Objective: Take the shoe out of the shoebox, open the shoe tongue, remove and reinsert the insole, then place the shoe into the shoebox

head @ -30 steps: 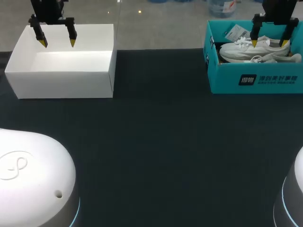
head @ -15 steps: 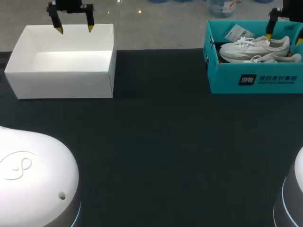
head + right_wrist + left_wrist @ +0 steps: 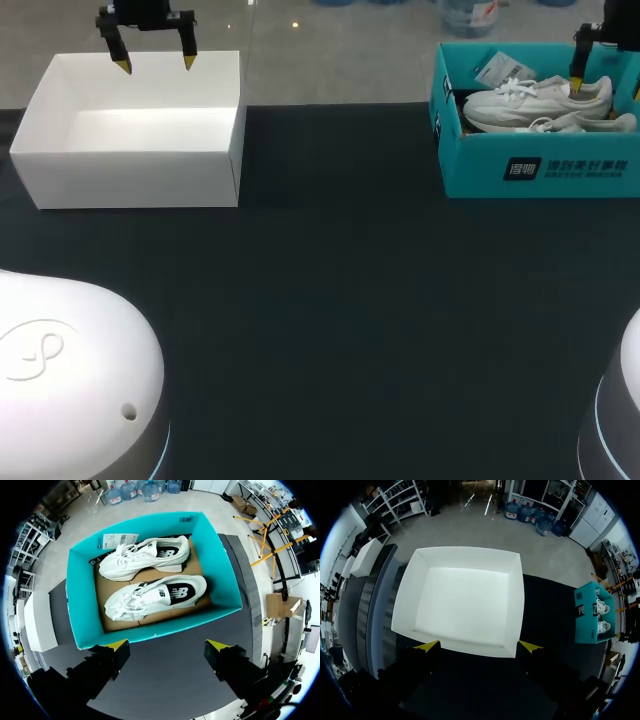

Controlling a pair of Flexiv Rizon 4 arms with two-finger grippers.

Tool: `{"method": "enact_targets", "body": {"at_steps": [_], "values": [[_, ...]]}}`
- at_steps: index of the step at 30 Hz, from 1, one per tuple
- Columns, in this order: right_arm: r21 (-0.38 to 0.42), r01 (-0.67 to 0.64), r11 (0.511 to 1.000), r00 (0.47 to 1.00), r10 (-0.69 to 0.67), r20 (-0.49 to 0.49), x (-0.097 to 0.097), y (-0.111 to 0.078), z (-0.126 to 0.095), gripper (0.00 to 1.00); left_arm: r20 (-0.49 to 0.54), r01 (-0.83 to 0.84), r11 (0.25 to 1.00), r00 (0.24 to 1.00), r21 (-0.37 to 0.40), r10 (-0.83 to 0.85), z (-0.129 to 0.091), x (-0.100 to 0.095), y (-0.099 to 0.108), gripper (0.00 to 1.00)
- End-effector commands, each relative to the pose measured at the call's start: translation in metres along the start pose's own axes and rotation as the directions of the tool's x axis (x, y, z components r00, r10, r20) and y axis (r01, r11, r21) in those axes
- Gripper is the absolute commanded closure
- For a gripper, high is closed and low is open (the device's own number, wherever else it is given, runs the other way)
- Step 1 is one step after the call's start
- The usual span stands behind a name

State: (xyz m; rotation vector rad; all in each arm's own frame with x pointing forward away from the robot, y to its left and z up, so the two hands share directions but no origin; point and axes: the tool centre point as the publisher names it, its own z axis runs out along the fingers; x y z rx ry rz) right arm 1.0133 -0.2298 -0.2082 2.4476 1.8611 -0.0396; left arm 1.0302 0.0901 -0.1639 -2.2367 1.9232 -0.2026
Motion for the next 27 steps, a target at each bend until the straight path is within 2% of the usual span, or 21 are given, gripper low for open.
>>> {"method": "enact_targets", "body": {"at_steps": [1,8,11,24,27], "values": [[0.031,-0.013,0.999,1.0,0.013,-0.007,-0.007,0.02,0.018,0.0,0.0,0.0,1.0,1.0,0.003,0.0,0.0,-0.001,0.001,0.0],[0.04,0.062,0.997,0.997,-0.064,0.046,-0.028,0.035,0.038,0.0,0.0,0.0,1.0,1.0,0.003,0.0,0.0,-0.001,0.001,0.0],[0.08,0.053,0.995,0.992,-0.062,0.11,-0.039,0.041,0.045,0.0,0.0,0.0,1.0,1.0,0.003,0.0,0.0,-0.001,0.001,0.0],[0.08,0.053,0.995,0.992,-0.062,0.11,-0.039,0.041,0.045,0.0,0.0,0.0,1.0,1.0,0.003,0.0,0.0,-0.001,0.001,0.0],[0.059,0.078,0.995,0.991,-0.084,0.109,-0.047,0.049,0.059,0.0,0.0,0.0,1.0,1.0,0.003,0.0,0.0,-0.001,0.001,0.0]]}}
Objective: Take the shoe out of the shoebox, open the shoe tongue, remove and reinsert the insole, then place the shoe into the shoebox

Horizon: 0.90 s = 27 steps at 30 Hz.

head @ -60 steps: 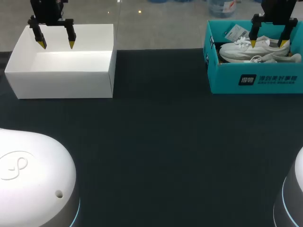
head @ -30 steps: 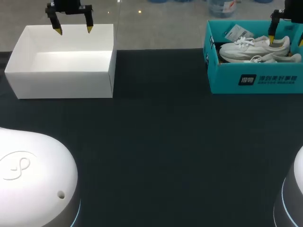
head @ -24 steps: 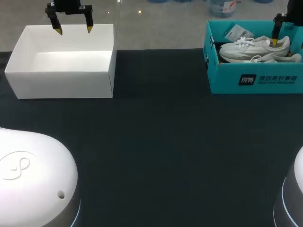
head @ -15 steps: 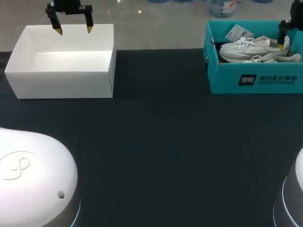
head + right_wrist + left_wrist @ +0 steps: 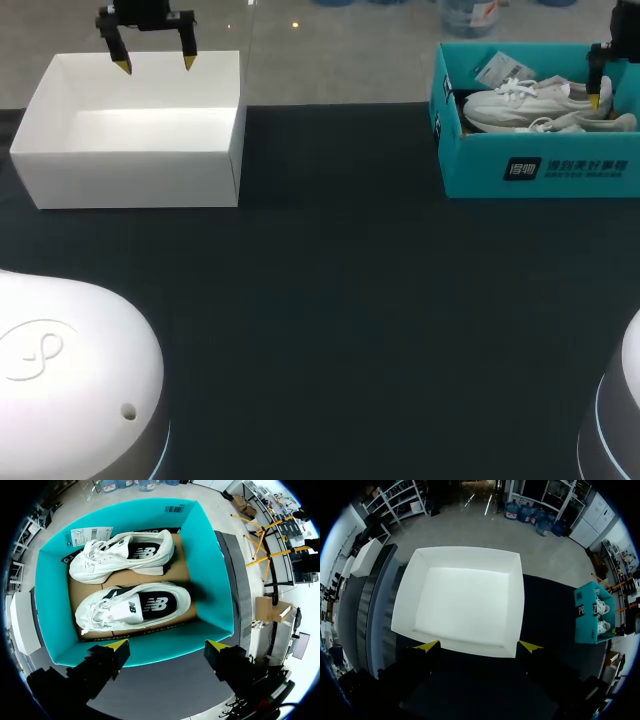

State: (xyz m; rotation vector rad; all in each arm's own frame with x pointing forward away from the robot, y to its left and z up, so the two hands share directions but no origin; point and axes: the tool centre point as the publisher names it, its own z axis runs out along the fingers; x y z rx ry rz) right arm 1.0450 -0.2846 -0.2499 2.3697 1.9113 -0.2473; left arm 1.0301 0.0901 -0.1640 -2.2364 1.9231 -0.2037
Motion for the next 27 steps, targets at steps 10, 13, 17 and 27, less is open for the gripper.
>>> {"method": "enact_targets", "body": {"at_steps": [10,13,17,27], "values": [[-0.061,0.04,0.997,0.998,-0.043,-0.047,-0.031,0.028,0.043,0.0,0.0,0.0,1.0,1.0,0.003,0.0,0.0,-0.001,0.001,0.0],[-0.068,0.051,0.996,0.998,-0.054,-0.04,-0.033,0.032,0.051,0.0,0.0,0.0,1.0,1.0,0.003,0.0,0.0,-0.001,0.001,0.0],[-0.083,0.083,0.993,0.995,-0.086,-0.045,-0.03,0.036,0.061,0.0,0.0,0.0,1.0,1.0,0.003,0.0,0.0,-0.001,0.001,0.0],[-0.094,0.086,0.992,0.993,-0.092,-0.069,-0.025,0.041,0.087,0.0,0.0,0.0,1.0,1.0,0.003,0.0,0.0,-0.001,0.001,0.0]]}}
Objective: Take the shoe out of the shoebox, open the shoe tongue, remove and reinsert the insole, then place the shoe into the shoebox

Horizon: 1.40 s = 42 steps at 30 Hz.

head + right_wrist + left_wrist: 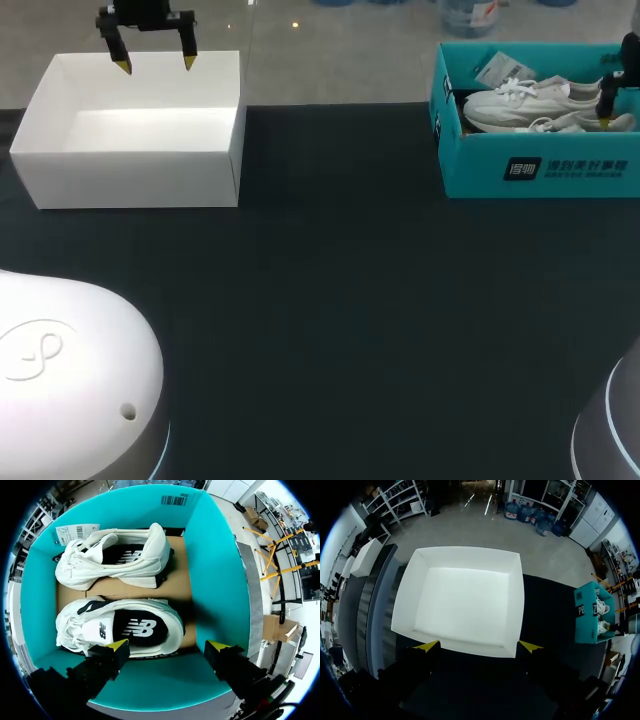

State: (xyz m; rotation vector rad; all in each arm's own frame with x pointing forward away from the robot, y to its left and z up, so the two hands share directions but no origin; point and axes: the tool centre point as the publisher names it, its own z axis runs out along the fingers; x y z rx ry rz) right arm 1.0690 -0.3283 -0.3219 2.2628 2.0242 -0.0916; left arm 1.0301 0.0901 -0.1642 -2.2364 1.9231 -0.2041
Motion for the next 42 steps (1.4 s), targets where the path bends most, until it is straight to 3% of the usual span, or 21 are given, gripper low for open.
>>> {"method": "enact_targets", "body": {"at_steps": [1,16,18,19,23,32,42], "values": [[-0.009,-0.005,1.0,1.0,0.005,-0.005,-0.003,0.005,0.012,0.0,0.0,0.0,1.0,1.0,0.002,0.0,0.0,-0.001,0.001,0.0],[0.007,0.001,1.0,1.0,-0.001,0.007,0.004,0.008,0.039,0.0,0.0,0.0,1.0,1.0,0.002,0.0,0.0,-0.001,0.001,0.0],[0.009,0.0,1.0,1.0,-0.001,0.01,0.005,0.007,0.04,0.24,0.0,0.0,1.0,1.0,0.002,0.0,0.0,-0.001,0.001,0.0],[0.015,-0.003,1.0,1.0,0.003,0.02,0.005,0.007,0.041,0.52,0.0,0.0,1.0,1.0,0.002,0.0,0.0,-0.001,0.001,0.0],[0.025,-0.017,1.0,0.999,0.017,0.033,0.003,0.005,0.042,1.0,0.0,0.0,1.0,1.0,0.002,0.0,0.0,-0.001,0.001,0.0],[0.041,-0.061,0.997,0.997,0.058,0.054,-0.004,0.002,0.04,1.0,0.0,0.0,1.0,1.0,0.002,0.0,0.0,-0.001,0.001,0.0],[0.042,-0.11,0.993,0.988,0.105,0.111,-0.01,-0.002,0.005,1.0,0.0,0.0,1.0,1.0,0.002,0.0,0.0,-0.001,0.001,0.0]]}}
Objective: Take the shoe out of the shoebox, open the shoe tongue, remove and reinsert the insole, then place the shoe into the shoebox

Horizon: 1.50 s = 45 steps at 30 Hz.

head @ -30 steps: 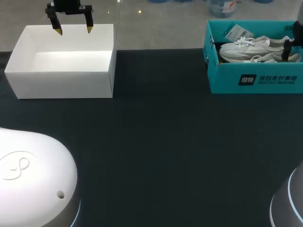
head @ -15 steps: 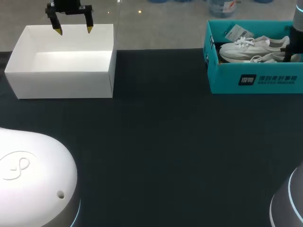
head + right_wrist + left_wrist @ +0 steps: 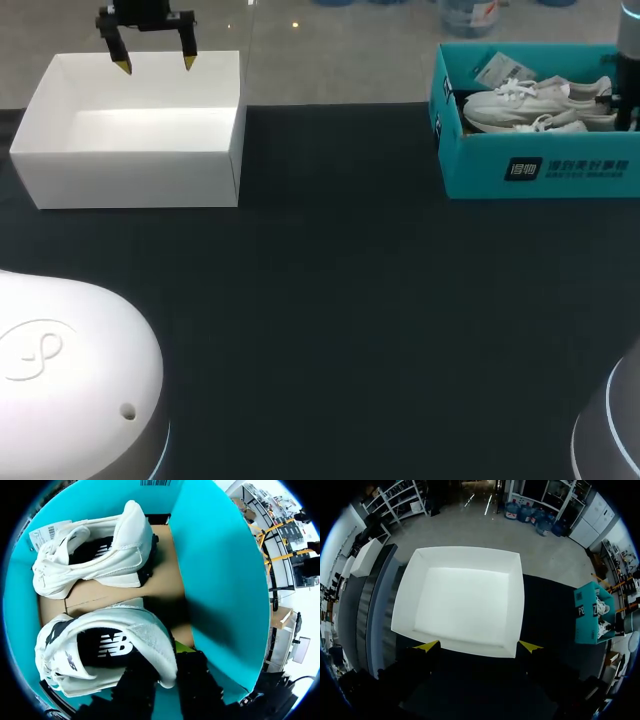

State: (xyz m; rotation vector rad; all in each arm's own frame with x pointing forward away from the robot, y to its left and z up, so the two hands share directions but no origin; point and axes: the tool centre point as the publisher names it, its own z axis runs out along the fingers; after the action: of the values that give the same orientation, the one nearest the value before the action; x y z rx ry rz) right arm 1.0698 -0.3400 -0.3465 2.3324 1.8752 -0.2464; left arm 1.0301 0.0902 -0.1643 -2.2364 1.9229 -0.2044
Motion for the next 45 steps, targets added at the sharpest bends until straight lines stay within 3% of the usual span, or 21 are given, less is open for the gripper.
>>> {"method": "enact_targets", "body": {"at_steps": [1,6,11,18,23,34,45], "values": [[0.004,-0.019,1.0,1.0,0.019,0.015,-0.006,-0.004,-0.025,1.0,0.0,0.0,1.0,1.0,0.002,0.0,0.0,0.0,0.001,0.0],[-0.018,-0.07,0.997,0.997,0.07,0.012,-0.017,-0.004,-0.054,1.0,0.0,0.0,1.0,1.0,0.002,0.0,0.0,0.0,0.001,0.0],[-0.021,-0.117,0.993,0.991,0.118,0.069,-0.029,-0.002,-0.094,1.0,0.0,0.0,1.0,1.0,0.002,0.0,0.0,0.0,0.001,0.0],[-0.071,-0.165,0.984,0.981,0.172,0.095,-0.046,-0.007,-0.155,1.0,0.0,0.0,1.0,1.0,0.002,0.0,0.0,0.0,0.001,0.0],[-0.105,-0.177,0.979,0.978,0.187,0.094,-0.049,-0.015,-0.183,1.0,0.0,0.0,1.0,1.0,0.002,0.0,0.0,0.0,0.001,0.0],[-0.165,-0.171,0.971,0.982,0.181,0.045,-0.035,-0.034,-0.217,1.0,0.0,0.0,1.0,1.0,0.002,0.0,0.0,0.0,0.001,0.0],[-0.165,-0.171,0.971,0.982,0.181,0.045,-0.035,-0.034,-0.217,1.0,0.0,0.0,1.0,1.0,0.002,0.0,0.0,0.0,0.001,0.0]]}}
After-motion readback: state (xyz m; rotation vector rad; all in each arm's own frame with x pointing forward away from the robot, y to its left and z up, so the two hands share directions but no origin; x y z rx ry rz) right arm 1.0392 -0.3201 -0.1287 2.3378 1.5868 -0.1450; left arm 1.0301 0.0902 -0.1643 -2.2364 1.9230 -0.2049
